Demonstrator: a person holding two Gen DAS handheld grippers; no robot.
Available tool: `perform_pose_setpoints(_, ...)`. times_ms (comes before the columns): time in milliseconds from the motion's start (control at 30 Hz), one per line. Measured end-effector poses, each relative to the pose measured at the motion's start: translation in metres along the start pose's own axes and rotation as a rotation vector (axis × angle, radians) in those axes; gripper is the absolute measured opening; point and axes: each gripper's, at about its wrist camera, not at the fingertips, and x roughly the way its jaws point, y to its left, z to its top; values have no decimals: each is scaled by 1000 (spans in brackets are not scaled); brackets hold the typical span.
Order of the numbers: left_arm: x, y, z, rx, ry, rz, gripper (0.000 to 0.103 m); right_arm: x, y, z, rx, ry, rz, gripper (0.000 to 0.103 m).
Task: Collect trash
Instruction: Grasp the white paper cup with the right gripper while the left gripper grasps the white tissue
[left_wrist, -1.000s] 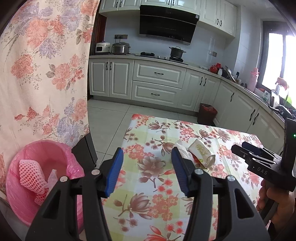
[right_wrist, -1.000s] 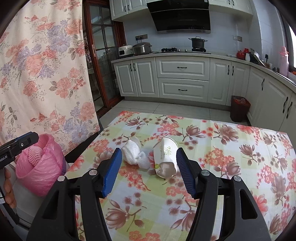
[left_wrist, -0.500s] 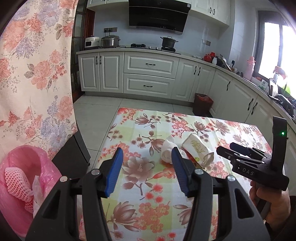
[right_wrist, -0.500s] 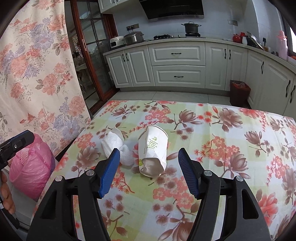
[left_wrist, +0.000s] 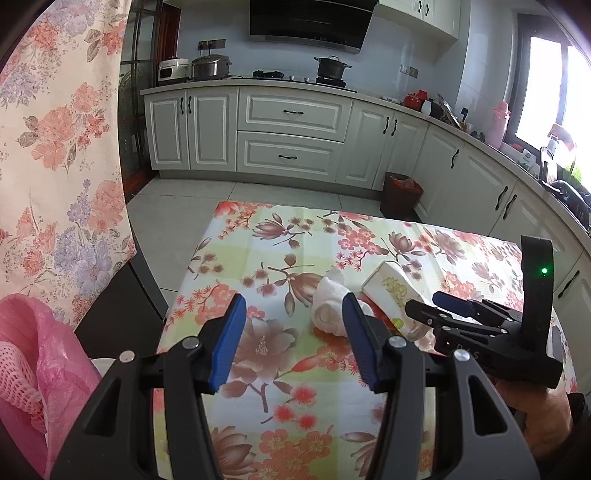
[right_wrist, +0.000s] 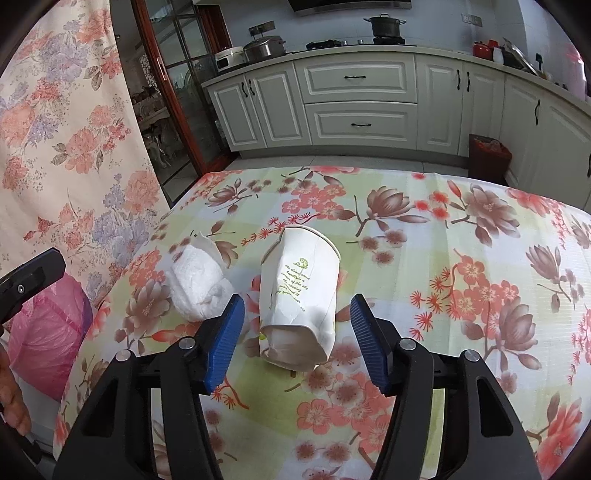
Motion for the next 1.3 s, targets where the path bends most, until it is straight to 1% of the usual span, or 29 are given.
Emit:
perform_pose_setpoints(133, 13, -6, 0, 5, 15, -12, 52, 9, -2, -1, 2, 22, 5, 38)
perform_pose_setpoints(167, 16, -7, 0, 6, 19, -16, 52, 10, -2, -1, -1, 21, 5, 38)
perform_pose_setpoints(233, 24, -9, -1, 7, 29, -27, 53, 9, -1, -1, -10, 14, 4, 33)
perform_pose_setpoints(433, 52, -18, -4, -4, 77, -67, 53, 2, -9, 0, -15, -9, -5, 33)
perform_pose_setpoints(633, 78, -30, -5, 9, 113, -87, 53, -7, -19, 2, -5, -32, -15, 33)
perform_pose_setpoints(833, 104, -36, -8, 11, 162, -86, 53, -16, -25, 5, -4, -51, -24, 33)
perform_pose_setpoints(867, 109, -36, -9, 13, 178, -80, 51, -16, -25, 4, -4, -51, -24, 33)
perform_pose_setpoints(900, 113, -37, -10, 15, 195, -80, 47, -16, -25, 4, -4, -50, -22, 33)
perform_pose_setpoints(933, 114, -37, -11, 19, 201, -87, 37, -17, -25, 4, -6, -47, -24, 33)
perform_pose_setpoints(1000, 112, -39, -12, 31, 199, -81, 30, -17, -25, 2, -8, -42, -26, 33)
perform_pose_setpoints(1033, 110, -39, -13, 32, 198, -82, 25, -16, -25, 1, -8, -37, -26, 32)
perform_pose_setpoints(1067, 107, -39, -13, 30, 196, -86, 18, -16, -25, 0, -10, -33, -28, 32)
perform_pose_setpoints(1100, 105, -39, -13, 31, 195, -86, 15, -15, -25, -2, -10, -27, -31, 32)
perform_pose_setpoints(1233, 95, -38, -14, 38, 182, -88, 15, -10, -26, -6, -7, 15, -32, 33)
perform_pose_setpoints(1300, 90, -39, -14, 44, 176, -85, 15, -9, -26, -6, -7, 15, -43, 33)
